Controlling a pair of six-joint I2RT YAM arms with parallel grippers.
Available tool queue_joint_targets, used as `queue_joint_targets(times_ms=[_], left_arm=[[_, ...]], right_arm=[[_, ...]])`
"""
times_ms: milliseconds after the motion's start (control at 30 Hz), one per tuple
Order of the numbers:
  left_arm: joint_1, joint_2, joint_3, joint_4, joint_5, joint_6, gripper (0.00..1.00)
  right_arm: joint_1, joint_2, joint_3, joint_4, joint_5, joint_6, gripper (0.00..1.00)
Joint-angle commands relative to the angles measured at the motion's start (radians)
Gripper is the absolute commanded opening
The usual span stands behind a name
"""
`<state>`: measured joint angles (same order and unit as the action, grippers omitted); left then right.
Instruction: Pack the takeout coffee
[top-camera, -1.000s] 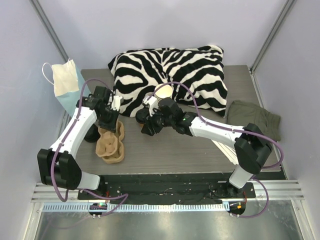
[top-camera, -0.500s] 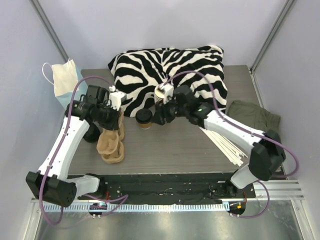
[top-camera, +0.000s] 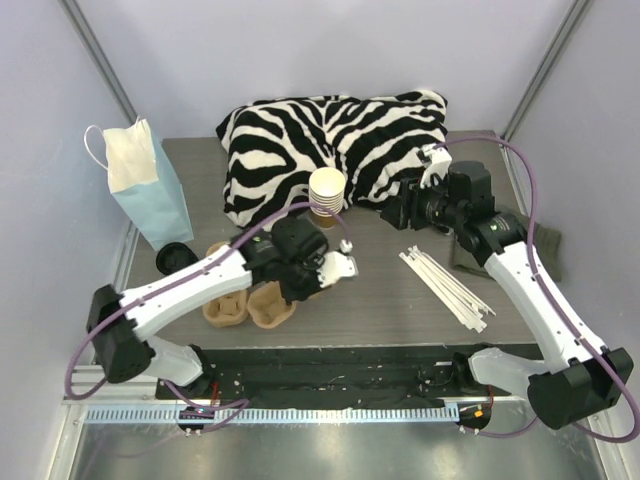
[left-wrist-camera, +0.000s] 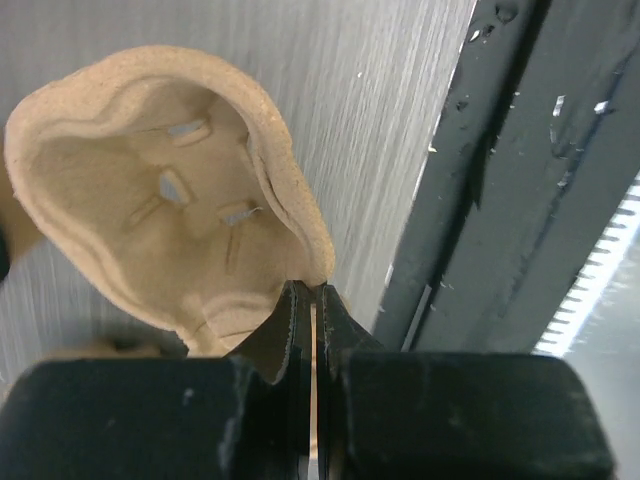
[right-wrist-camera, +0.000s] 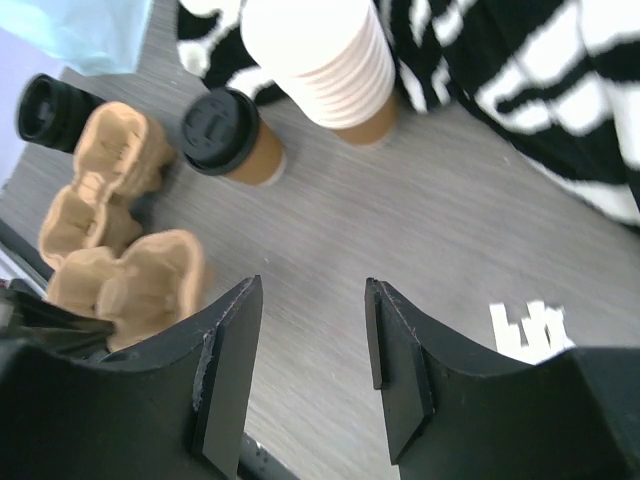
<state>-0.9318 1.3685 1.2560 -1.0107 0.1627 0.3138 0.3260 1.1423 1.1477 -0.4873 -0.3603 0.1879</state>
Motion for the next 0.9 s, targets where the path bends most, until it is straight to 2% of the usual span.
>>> queue_joint_targets(times_ms=[0, 167, 200, 300, 333, 433, 533, 667, 800, 867], left_arm=[[-0.079, 0.093, -0.021, 0.124, -0.072, 0.111, 0.0], [-0.14, 0.061, -0.139, 0.192, -0.101, 0.365, 0.0], [-0.142, 0.049, -0.154, 0.189, -0.077, 0.472, 0.0], [-0.141, -0.011, -0.231, 0.156, -0.036, 0.64, 0.0], [-0.14, -0.034, -0.283, 0.146, -0.008, 0.759, 0.0], [-0.139, -0.138, -0.406, 0.168, 0.017, 0.951, 0.0], [-0.128, -0.212, -0.481, 0.193, 0.035, 1.048, 0.0], [-0.064, -0.241, -0.486, 0.089, 0.096, 1.235, 0.05], [-0.044, -0.247, -0.486, 0.058, 0.109, 1.288, 0.1], [-0.044, -0.235, -0.486, 0.043, 0.092, 1.298, 0.2]], right_arm=[[-0.024, -0.065, -0.043, -0.082, 0.043, -0.027, 0.54], [-0.028, -0.092, -0.072, -0.109, 0.057, -0.031, 0.54], [-0.028, -0.089, -0.077, -0.108, 0.057, -0.031, 0.54], [-0.03, -0.064, -0.083, -0.108, 0.046, -0.022, 0.54], [-0.028, -0.056, -0.08, -0.105, 0.04, -0.018, 0.54], [-0.028, -0.023, -0.075, -0.1, 0.024, -0.008, 0.54], [-0.03, -0.013, -0.072, -0.094, 0.017, -0.002, 0.54], [-0.028, -0.013, -0.077, -0.089, 0.011, 0.001, 0.54], [-0.028, -0.009, -0.077, -0.088, -0.003, 0.005, 0.54], [-0.028, -0.006, -0.071, -0.089, -0.006, 0.007, 0.54]])
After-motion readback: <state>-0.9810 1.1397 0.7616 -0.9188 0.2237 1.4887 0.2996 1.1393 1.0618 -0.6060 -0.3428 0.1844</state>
